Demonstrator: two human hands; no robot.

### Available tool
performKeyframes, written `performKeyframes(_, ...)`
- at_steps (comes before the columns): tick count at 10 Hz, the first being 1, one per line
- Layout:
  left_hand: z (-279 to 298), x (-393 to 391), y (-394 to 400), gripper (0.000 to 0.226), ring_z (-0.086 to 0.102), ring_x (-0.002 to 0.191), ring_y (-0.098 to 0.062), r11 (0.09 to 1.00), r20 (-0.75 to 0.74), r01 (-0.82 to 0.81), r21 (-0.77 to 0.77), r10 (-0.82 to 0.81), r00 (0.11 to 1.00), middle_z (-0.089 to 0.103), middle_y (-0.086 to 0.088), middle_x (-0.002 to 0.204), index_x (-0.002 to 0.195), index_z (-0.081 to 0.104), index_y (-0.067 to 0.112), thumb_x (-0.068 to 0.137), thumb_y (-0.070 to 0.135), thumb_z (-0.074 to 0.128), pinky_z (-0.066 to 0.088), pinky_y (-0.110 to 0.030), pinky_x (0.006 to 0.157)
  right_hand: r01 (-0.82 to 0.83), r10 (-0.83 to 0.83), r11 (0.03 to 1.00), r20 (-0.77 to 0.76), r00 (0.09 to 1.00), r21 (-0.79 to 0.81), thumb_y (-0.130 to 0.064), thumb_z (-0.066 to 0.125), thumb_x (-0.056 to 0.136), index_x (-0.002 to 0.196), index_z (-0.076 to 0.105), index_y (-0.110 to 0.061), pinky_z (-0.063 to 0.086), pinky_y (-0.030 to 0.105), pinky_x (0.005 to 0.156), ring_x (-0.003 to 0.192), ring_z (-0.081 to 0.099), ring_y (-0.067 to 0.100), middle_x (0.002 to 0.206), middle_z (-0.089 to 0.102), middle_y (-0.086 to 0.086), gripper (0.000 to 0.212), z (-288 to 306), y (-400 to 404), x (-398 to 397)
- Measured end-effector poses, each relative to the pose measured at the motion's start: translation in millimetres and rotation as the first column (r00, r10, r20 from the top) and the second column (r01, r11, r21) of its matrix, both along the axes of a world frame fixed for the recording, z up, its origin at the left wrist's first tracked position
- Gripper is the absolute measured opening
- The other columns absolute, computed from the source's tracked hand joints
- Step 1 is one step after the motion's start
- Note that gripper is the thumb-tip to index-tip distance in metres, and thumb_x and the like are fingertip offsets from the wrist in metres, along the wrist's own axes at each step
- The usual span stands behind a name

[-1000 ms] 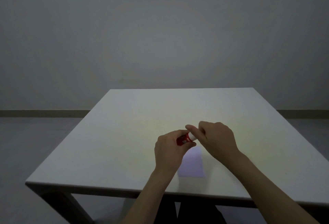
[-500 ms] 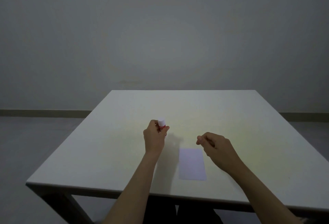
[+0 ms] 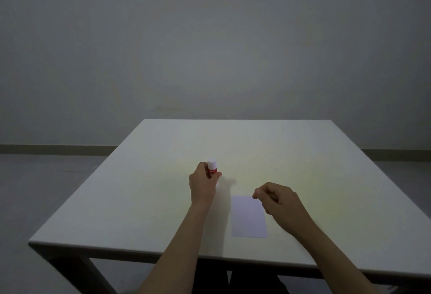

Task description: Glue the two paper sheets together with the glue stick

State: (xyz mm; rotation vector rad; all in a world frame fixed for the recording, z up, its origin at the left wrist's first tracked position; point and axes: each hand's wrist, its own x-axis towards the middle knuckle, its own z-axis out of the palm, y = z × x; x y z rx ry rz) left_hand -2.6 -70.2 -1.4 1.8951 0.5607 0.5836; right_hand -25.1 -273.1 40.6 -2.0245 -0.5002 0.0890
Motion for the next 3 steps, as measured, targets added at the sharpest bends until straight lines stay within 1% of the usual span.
performKeyframes(1, -2.7, -0.5, 1.3, 0.013, 0.062, 0.075, -0.028, 1.000, -0.012, 0.006, 0.003, -0.006, 1.000, 0.069, -0.013, 0.077, 0.086, 0.059, 0.006, 0.076, 0.010, 0.067, 0.042, -0.025, 0.061, -0.014, 0.014, 1.000, -0.019, 1.000, -0.006, -0.021, 0.055, 0.091, 0.068, 0.064, -0.023, 0.035, 0.025, 0.056, 0.049, 0.040, 0.011, 0.048, 0.045, -0.007, 0.025, -1.2, -0.3, -1.9)
performKeyframes(2, -2.6, -2.5, 1.8, 0.026, 0.060, 0.082, -0.023, 0.999, -0.007, 0.041, -0.011, -0.041, 0.999, 0.066, 0.002, 0.083, 0.095, 0.058, 0.014, 0.073, 0.015, 0.073, 0.042, -0.014, 0.061, -0.031, 0.030, 0.999, -0.026, 0.999, -0.039, -0.023, 0.054, 0.091, 0.070, 0.065, -0.021, 0.036, 0.022, 0.055, 0.046, 0.041, 0.005, 0.048, 0.047, -0.008, 0.023, -3.2, 0.8, -0.9)
performKeyframes(3, 2.9, -3.1, 1.2, 0.089, 0.047, 0.127, -0.024, 0.995, -0.089, 0.092, 0.048, -0.087, 0.992, 0.051, 0.000, 0.137, 0.143, 0.031, 0.014, 0.071, 0.035, 0.078, 0.040, -0.030, 0.103, 0.004, -0.006, 1.000, -0.106, 0.994, -0.020, -0.025, 0.054, 0.091, 0.082, 0.067, -0.013, 0.044, 0.019, 0.057, 0.052, 0.052, 0.005, 0.060, 0.059, -0.004, 0.020, -5.0, 2.3, 5.1)
